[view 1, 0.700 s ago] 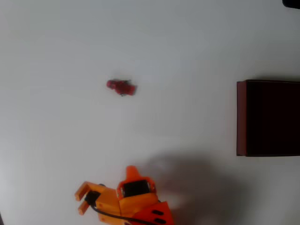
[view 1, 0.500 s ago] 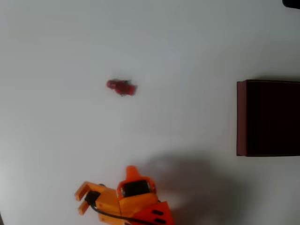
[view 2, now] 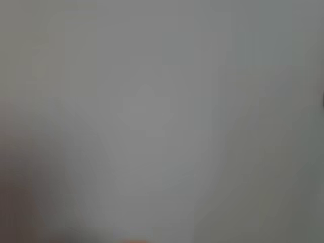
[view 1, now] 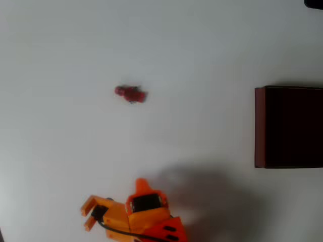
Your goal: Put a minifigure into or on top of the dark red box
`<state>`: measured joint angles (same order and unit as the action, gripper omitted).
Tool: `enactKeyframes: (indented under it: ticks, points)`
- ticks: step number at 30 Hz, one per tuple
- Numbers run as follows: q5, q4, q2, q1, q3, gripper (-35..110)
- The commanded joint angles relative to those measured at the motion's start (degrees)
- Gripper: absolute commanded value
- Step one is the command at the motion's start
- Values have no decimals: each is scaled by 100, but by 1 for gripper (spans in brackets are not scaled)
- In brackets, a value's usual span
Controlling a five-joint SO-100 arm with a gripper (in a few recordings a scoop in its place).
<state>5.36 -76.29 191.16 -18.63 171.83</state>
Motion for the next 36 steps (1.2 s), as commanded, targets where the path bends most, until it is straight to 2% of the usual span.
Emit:
enactKeyframes:
  ticks: [1,29,34,36]
  points:
    - [0,-79,62,-62,35,0]
    - [35,-79,62,-53,35,0]
    - [396,-70,62,220,44,0]
    - [1556,-79,62,185,114,1]
